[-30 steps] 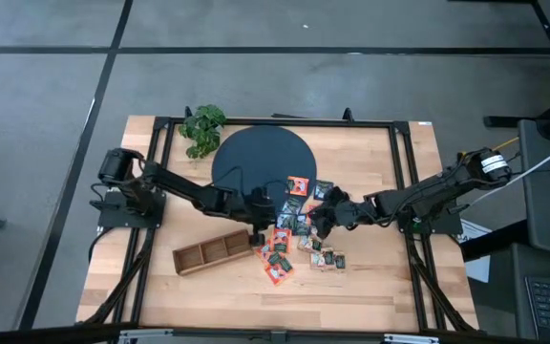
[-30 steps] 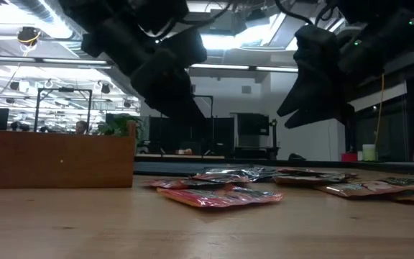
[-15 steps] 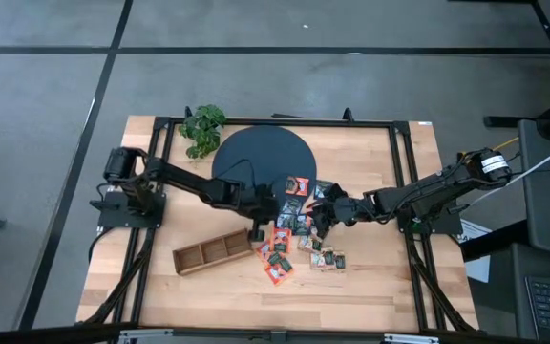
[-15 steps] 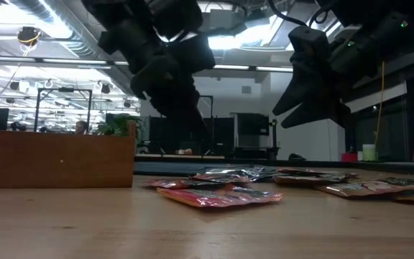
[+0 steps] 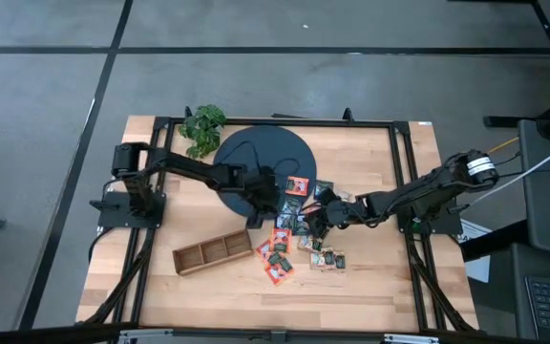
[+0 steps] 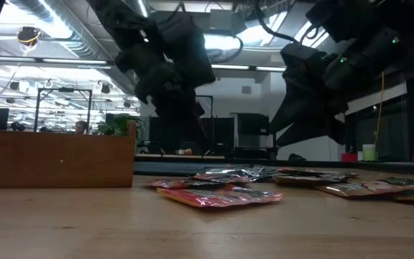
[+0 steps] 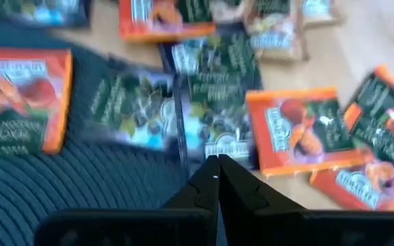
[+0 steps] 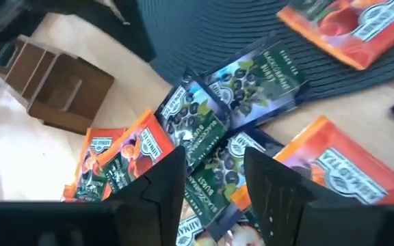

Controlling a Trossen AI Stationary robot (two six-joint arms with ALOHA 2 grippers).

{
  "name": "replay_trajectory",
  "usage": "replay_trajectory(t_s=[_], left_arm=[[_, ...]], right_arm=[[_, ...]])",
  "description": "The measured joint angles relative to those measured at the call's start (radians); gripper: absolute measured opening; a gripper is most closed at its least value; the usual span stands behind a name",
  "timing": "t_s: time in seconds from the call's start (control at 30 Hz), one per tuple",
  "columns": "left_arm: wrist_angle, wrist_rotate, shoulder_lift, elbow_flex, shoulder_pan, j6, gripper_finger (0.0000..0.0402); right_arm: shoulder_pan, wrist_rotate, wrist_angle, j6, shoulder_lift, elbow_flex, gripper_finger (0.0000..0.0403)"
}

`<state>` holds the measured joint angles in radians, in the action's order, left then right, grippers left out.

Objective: Pick & Place Tea
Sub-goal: Put the purple tea bag into the right section of the wooden organizer

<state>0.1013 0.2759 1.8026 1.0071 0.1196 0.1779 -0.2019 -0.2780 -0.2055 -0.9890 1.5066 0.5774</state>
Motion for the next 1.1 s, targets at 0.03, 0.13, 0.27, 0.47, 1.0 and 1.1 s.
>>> replay_trajectory(t_s=[0.03,0.13,0.27,0.47,1.0,1.1], left_arm=[[0.001,0.006,0.019,0.011,0.003,0.008,0.0002],[0.015,0.015,0.079,0.040,-0.002,0.033,0.0001],[0.041,0.024,0.138,0.097,-0.012,0.045,0.0002],[0.111,-0.002,0.158,0.128,-0.013,0.046,0.0002],[0.123,-0.011,0.158,0.126,-0.013,0.047,0.0002],[0.113,-0.011,0.157,0.126,-0.013,0.053,0.0001]], right_arm=[[0.003,0.000,-0.008,-0.002,0.008,0.000,0.0152],[0.013,0.000,-0.017,-0.005,0.016,0.000,0.0152],[0.022,0.001,-0.012,-0.024,0.016,0.010,0.0152],[0.028,0.050,-0.011,-0.032,0.016,0.030,0.0152],[0.093,0.178,-0.025,-0.050,0.130,0.058,0.0152],[0.095,0.204,-0.025,-0.033,0.163,0.079,0.0152]])
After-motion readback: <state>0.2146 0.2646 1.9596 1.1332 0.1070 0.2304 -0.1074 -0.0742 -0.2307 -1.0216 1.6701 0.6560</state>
